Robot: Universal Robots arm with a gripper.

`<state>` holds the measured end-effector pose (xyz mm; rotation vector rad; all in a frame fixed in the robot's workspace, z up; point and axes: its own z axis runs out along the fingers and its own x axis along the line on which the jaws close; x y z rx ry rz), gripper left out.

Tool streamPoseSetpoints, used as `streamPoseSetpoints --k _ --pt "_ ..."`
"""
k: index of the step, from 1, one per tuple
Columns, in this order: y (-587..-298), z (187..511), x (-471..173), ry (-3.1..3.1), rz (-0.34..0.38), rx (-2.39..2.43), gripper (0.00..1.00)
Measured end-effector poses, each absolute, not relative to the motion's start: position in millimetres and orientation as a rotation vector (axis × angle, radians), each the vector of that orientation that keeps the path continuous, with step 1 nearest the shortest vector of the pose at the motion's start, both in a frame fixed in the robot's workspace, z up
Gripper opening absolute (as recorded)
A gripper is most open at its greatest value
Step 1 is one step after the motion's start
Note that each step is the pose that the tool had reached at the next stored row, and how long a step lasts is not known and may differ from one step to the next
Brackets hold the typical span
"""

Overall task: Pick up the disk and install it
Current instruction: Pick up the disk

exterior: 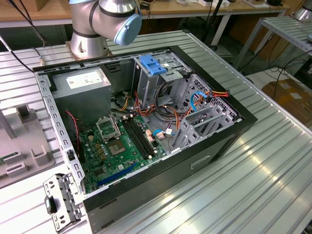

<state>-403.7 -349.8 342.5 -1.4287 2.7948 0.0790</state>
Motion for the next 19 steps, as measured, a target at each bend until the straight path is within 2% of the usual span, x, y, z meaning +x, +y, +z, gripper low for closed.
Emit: streamPoseSetpoints --k 19 --pt "-349.8 342.6 -403.7 2.686 0.079 -1.631 0.11"
